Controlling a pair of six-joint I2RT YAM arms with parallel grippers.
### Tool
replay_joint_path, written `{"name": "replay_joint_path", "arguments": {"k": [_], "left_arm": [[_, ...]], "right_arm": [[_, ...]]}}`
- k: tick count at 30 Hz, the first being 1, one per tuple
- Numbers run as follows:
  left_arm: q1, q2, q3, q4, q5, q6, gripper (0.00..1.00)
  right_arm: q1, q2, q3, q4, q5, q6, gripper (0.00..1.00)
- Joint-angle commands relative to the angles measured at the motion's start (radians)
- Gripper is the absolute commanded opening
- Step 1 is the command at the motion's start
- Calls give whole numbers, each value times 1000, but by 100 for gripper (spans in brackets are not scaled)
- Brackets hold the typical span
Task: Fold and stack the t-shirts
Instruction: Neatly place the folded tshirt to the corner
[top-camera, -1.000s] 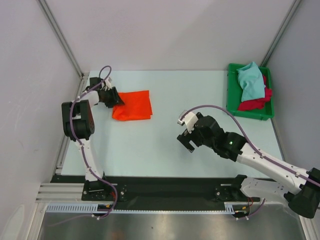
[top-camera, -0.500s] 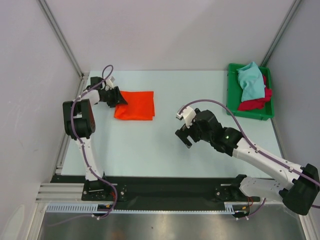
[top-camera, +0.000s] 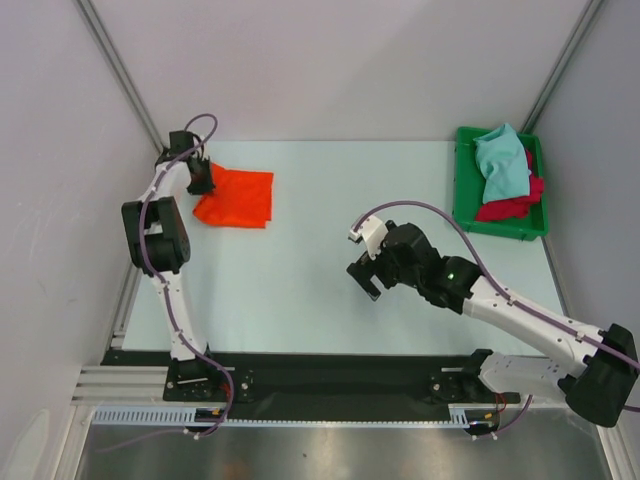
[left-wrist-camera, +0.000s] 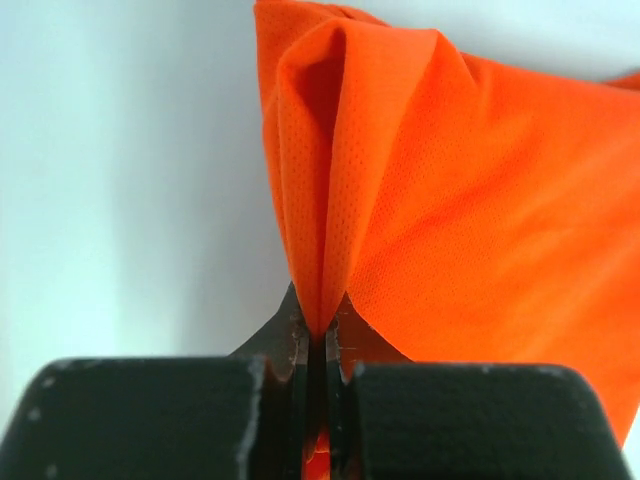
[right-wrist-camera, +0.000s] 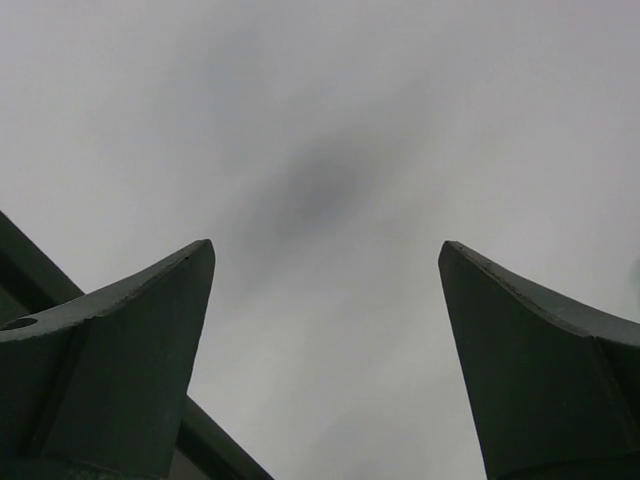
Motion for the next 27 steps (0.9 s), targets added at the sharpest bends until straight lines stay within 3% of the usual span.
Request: {"name": "replay_joint_path", "arguments": {"k": [1, 7, 19, 27], "left_arm": [[12, 59, 169, -44, -312, 123, 0], [20, 213, 432, -83, -415, 164, 0], [32, 271, 427, 203, -434, 147, 0], [43, 322, 508, 235, -472, 88, 0]], "right_arm": [[-3, 21, 49, -39, 22, 13, 100], [-17, 98, 112, -70, 13, -5, 100], [-66, 274, 213, -30, -21, -13, 100], [-72, 301, 226, -25, -16, 13, 100]]}}
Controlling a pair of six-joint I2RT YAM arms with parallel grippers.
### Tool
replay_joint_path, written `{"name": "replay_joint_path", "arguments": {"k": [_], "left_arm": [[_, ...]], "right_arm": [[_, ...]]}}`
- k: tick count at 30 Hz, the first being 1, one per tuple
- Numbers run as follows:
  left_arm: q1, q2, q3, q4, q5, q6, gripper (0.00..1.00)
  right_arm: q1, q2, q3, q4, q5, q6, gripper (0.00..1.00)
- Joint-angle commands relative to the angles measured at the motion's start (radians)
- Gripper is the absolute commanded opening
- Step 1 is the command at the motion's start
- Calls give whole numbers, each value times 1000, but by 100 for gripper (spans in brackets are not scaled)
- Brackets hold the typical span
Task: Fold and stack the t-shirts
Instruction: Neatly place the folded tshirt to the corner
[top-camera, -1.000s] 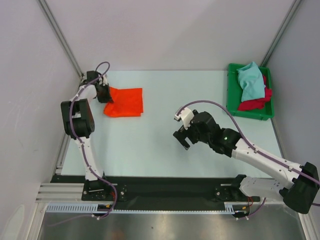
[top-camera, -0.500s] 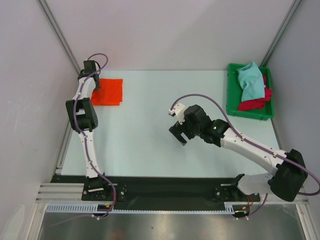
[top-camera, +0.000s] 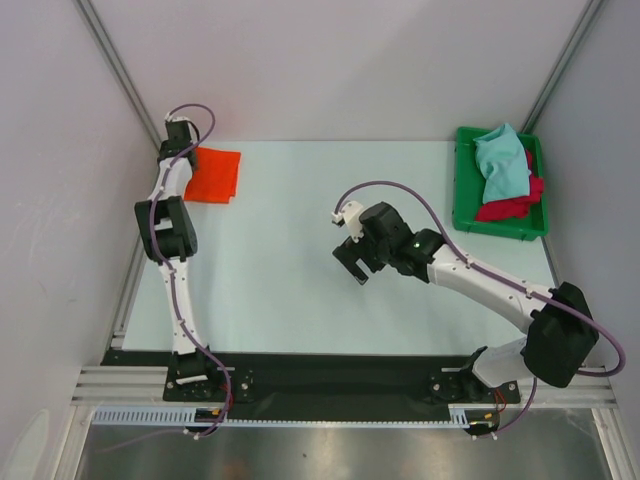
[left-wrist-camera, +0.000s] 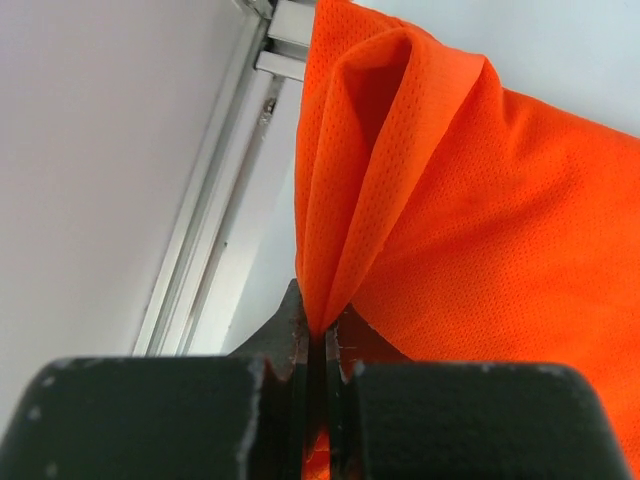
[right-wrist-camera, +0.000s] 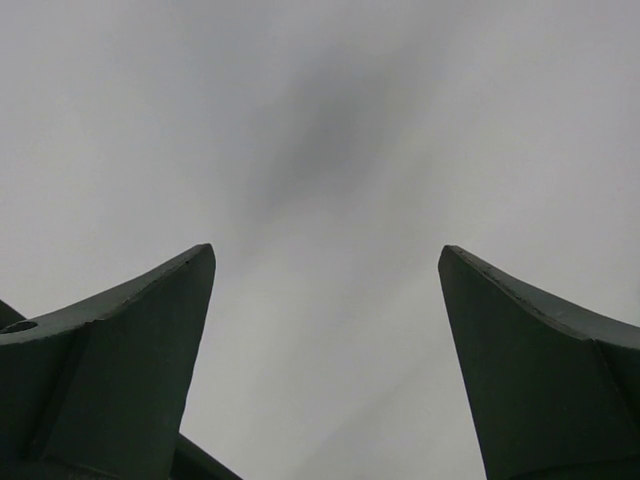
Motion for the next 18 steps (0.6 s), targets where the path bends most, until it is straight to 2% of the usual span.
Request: {"name": "replay_joint_path", "arguments": {"k": [1, 5, 18], "left_arm": [[15, 11, 86, 65, -57, -35, 0], [15, 41, 147, 32, -59, -68, 0], [16, 43, 152, 71, -45, -55, 0]], "right_arm": [[-4, 12, 53, 31, -9, 23, 100], [-4, 23, 62, 41, -2, 31, 100], [9, 33, 62, 47, 19, 63, 100]]}}
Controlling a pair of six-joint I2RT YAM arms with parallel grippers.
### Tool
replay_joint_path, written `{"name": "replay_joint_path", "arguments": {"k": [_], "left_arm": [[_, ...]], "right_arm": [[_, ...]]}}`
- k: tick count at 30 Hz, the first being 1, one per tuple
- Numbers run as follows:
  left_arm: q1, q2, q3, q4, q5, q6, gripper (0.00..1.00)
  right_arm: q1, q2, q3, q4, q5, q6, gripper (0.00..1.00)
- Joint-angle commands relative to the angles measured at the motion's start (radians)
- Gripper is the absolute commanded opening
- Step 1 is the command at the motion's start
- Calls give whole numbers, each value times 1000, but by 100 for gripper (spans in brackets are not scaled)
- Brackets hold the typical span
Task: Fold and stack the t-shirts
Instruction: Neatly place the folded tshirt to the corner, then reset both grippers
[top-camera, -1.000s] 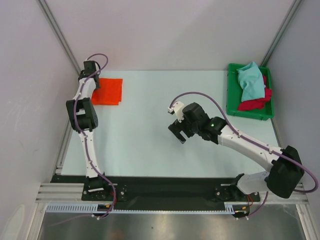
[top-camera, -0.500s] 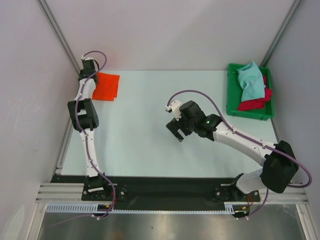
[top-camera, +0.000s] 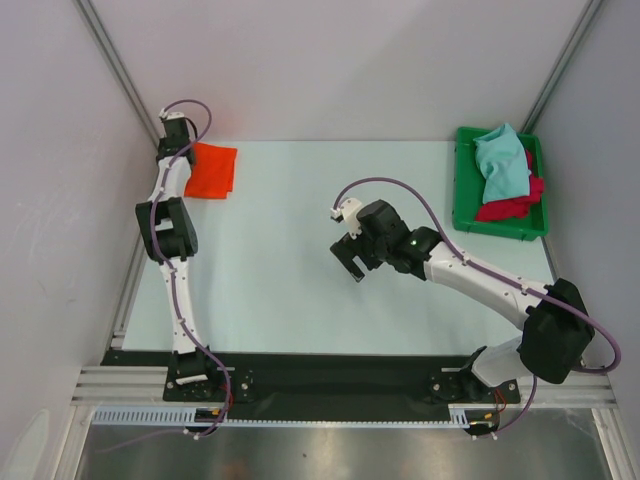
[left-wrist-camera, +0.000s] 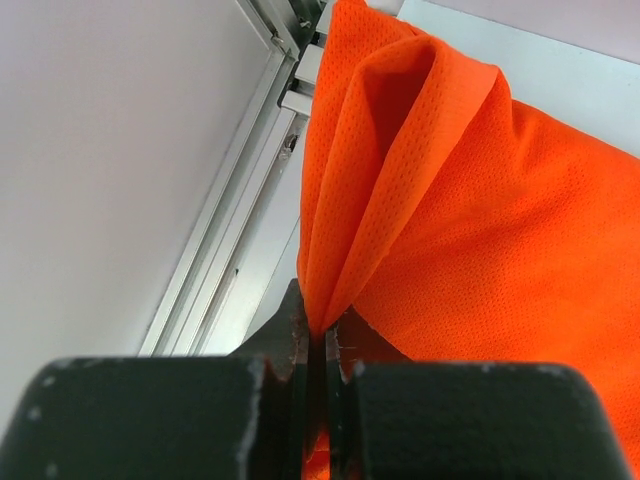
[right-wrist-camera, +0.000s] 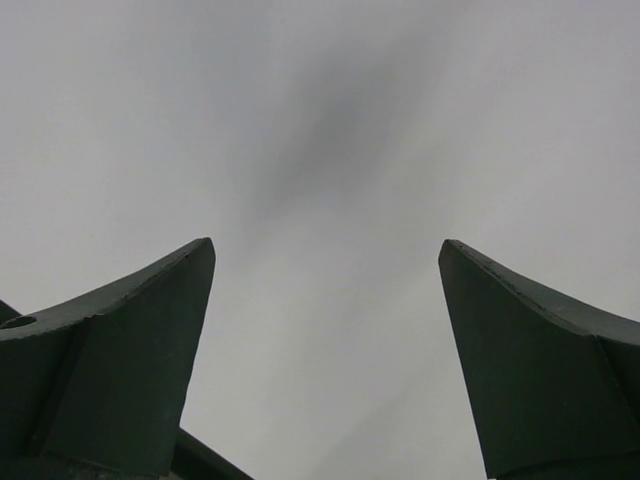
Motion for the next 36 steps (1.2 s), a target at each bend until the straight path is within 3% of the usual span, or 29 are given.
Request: {"name": "replay_joint_path", "arguments": {"k": [1, 3, 5, 7, 8, 11, 20, 27, 33, 36], "left_arm": [[8, -5, 61, 63, -8, -6, 2], [8, -5, 60, 72, -16, 0, 29], [10, -8, 60, 72, -37, 3, 45], [10, -14, 58, 66, -71, 3, 54], [10, -26, 54, 55, -83, 3, 64], [8, -66, 5, 44, -120, 0, 69], [-1, -330, -201, -40, -148, -72, 69], [-5, -601, -571, -66, -44, -212, 68], [-4, -769, -808, -68, 125, -308, 59], [-2, -839, -891, -94, 205, -362, 50]], "right_arm": [[9, 4, 39, 34, 16, 21, 100], [9, 5, 39, 36, 19, 24, 100], [9, 5, 39, 36, 19, 29, 100], [7, 2, 37, 34, 24, 38, 100], [9, -4, 36, 34, 23, 41, 100], [2, -15, 26, 36, 19, 50, 100], [-51, -75, -29, 82, -39, 107, 100], [-57, -127, -69, 94, -71, 142, 100], [-64, -210, -128, 125, -63, 170, 100], [-70, -257, -171, 154, -47, 202, 100]]}}
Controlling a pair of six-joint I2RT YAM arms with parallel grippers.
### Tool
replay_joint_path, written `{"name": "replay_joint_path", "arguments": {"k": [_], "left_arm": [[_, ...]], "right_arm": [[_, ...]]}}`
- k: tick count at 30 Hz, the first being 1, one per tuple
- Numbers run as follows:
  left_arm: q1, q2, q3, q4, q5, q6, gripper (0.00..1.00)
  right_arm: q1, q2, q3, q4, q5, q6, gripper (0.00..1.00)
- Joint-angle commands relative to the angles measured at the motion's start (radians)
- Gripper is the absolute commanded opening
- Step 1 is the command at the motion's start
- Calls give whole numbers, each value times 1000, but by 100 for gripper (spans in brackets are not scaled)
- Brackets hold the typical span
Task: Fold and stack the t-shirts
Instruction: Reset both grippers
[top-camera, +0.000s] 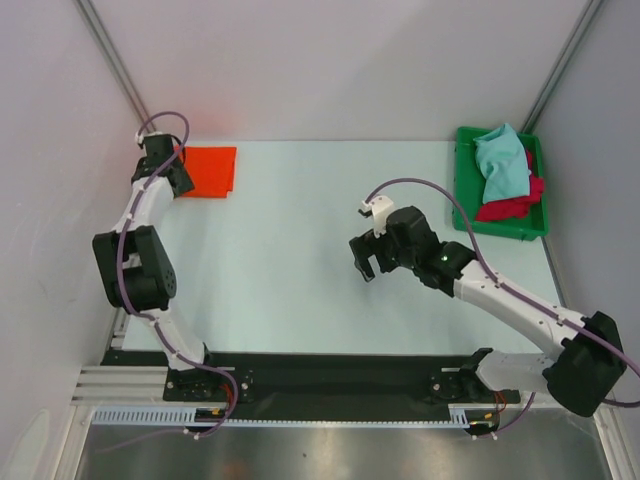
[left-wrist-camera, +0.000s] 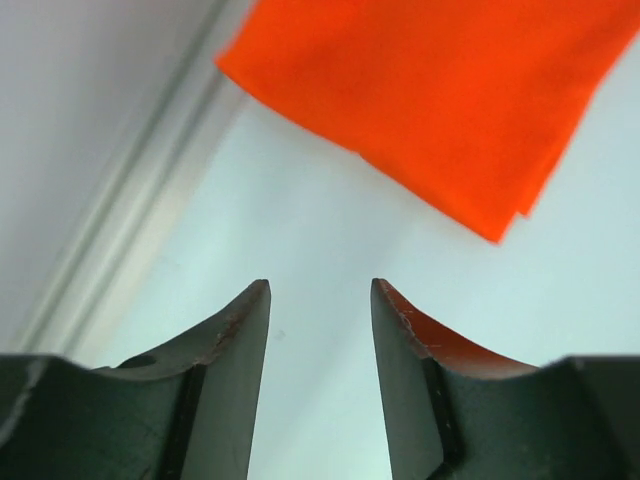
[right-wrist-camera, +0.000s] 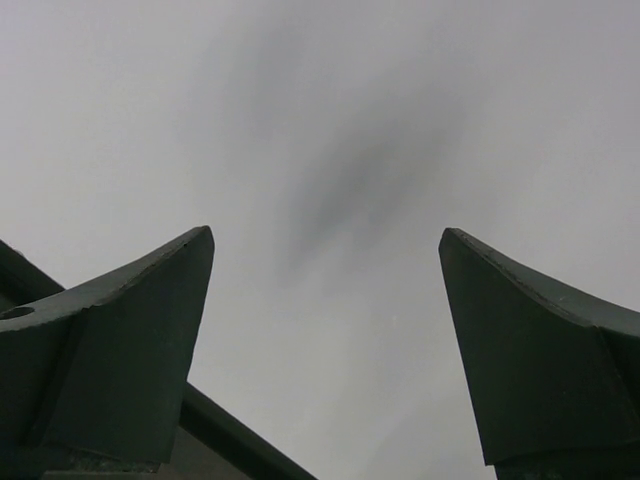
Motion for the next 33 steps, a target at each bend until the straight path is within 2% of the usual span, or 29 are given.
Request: {"name": "replay_joint_path", "arguments": {"k": [1, 3, 4, 7, 8, 10, 11, 12, 13, 15, 16, 18, 19, 20, 21, 23, 24, 27, 31, 33], "left_arm": [[0, -111, -104, 3, 167, -95, 50], [-3, -218, -223, 49, 246, -129, 50], [-4, -252, -258, 80, 341, -144, 52], [-21, -361, -404, 146, 504, -215, 55], [-32, -392, -501, 176, 599, -236, 57], [-64, -492, -615, 285, 701, -314, 59], [-78, -539, -736, 325, 775, -345, 59], [-104, -623, -799, 412, 808, -398, 60], [-118, -677, -912, 434, 830, -422, 61], [-157, -746, -1002, 471, 909, -458, 61], [-168, -816, -1040, 468, 934, -462, 62], [-215, -887, -1161, 498, 1024, -513, 62], [-224, -915, -1207, 602, 1066, -555, 64], [-231, -976, -1294, 668, 1101, -651, 67], [-251, -1002, -1333, 810, 1157, -700, 73], [-276, -1079, -1428, 931, 1190, -840, 77], [-291, -1100, -1461, 1063, 1213, -892, 78], [-317, -1197, -1586, 1268, 1224, -1064, 84], [-319, -1311, -1747, 1483, 1216, -1242, 93], [-322, -1390, -1755, 1487, 1239, -1287, 94]], "right_arm": [[-11, -73, -37, 69, 13, 58, 100], [-22, -122, -86, 88, 25, 107, 100], [-27, -140, -103, 109, 21, 132, 100], [-56, -243, -205, 158, 9, 256, 100], [-82, -272, -263, 168, -4, 347, 100], [-120, -379, -345, 213, -59, 426, 100], [-140, -419, -385, 227, -71, 484, 100], [-181, -517, -481, 259, -87, 579, 100], [-200, -563, -527, 279, -125, 637, 100], [-252, -681, -629, 322, -157, 804, 100], [-264, -811, -720, 330, -174, 855, 100], [-277, -949, -790, 295, -168, 955, 100], [-281, -1107, -846, 269, -148, 1028, 100], [-281, -1176, -867, 239, -140, 1058, 100], [-281, -1200, -879, 211, -142, 1075, 100], [-274, -1092, -873, 229, -163, 1066, 100], [-268, -1071, -871, 229, -160, 1071, 100], [-251, -1080, -876, 231, -143, 1094, 100], [-252, -1152, -952, 224, -142, 1138, 100], [-255, -1153, -1033, 264, -156, 1204, 100]]}}
